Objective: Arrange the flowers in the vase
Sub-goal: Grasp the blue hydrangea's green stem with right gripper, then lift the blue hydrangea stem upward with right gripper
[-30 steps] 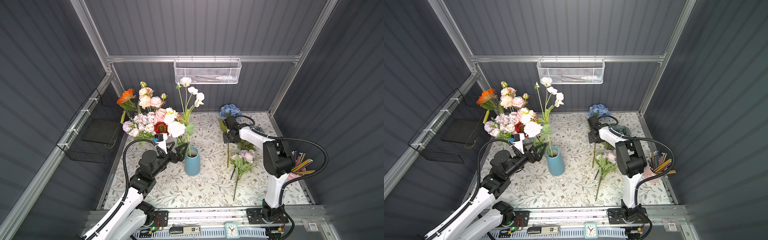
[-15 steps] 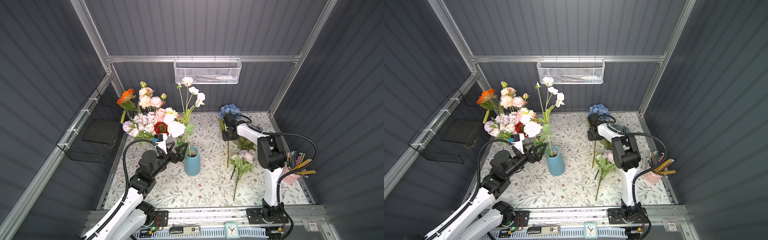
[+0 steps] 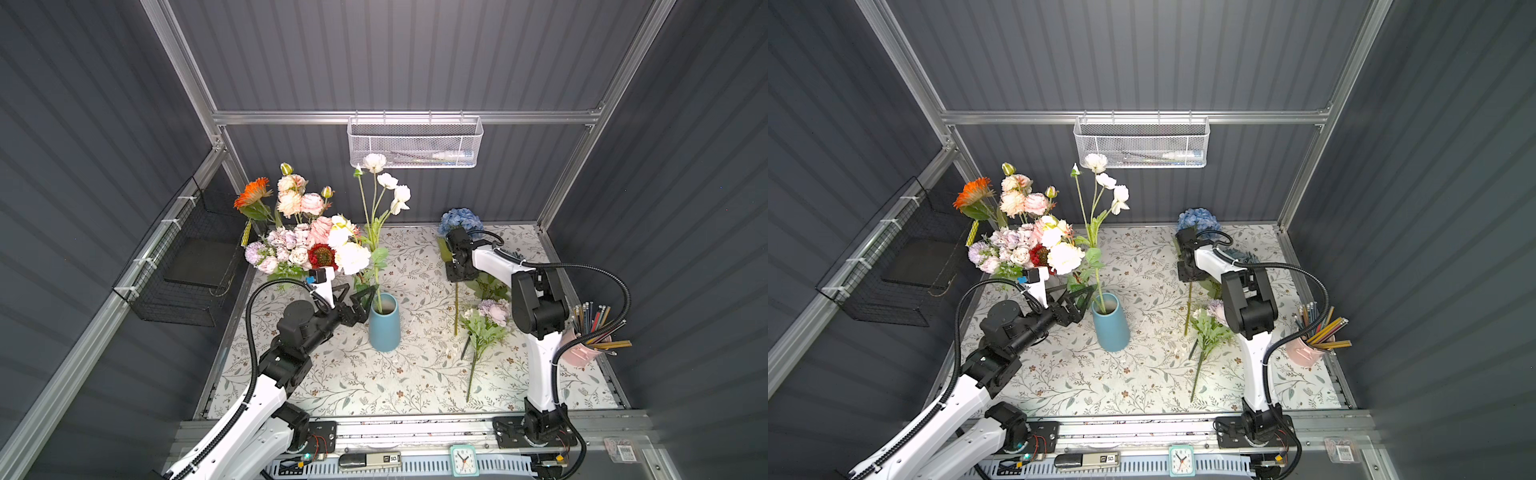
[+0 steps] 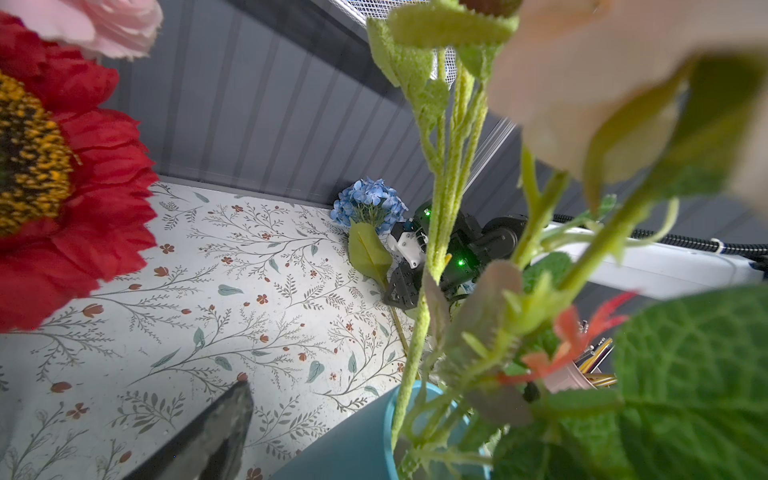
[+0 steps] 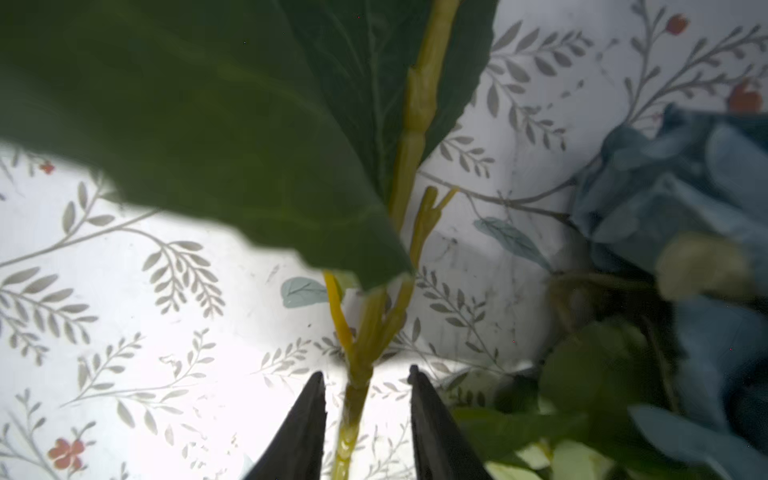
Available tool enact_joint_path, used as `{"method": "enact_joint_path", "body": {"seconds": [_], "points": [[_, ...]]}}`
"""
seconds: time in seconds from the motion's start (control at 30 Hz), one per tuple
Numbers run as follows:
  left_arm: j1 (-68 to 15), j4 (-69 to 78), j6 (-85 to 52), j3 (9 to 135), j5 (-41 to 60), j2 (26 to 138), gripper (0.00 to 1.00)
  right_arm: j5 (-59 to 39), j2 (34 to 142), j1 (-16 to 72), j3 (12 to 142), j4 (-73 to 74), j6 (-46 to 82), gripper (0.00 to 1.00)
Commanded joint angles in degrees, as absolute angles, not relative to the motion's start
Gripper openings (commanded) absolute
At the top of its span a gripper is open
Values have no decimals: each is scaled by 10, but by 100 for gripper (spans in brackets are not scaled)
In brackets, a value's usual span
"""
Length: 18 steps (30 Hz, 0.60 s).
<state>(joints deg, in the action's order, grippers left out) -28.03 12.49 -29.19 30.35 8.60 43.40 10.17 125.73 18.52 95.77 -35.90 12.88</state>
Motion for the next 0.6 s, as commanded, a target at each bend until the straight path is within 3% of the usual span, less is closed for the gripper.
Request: {"method": "enact_joint_path", "body": {"seconds": [0.0,0.13,0.3,0.57], "points": [[-279,125,-297,306,90,432,100,82,1282,181,966,-370,137,31],[-279,121,-296,307,88,430,100,73,1288,178,967,-370,139,23],[-279,121,-296,309,90,433,100,59,1280,176,959,-367,135,0],[-279,121,-296,309,88,432,100,-24,1193,164,872,-292,152,0]]}}
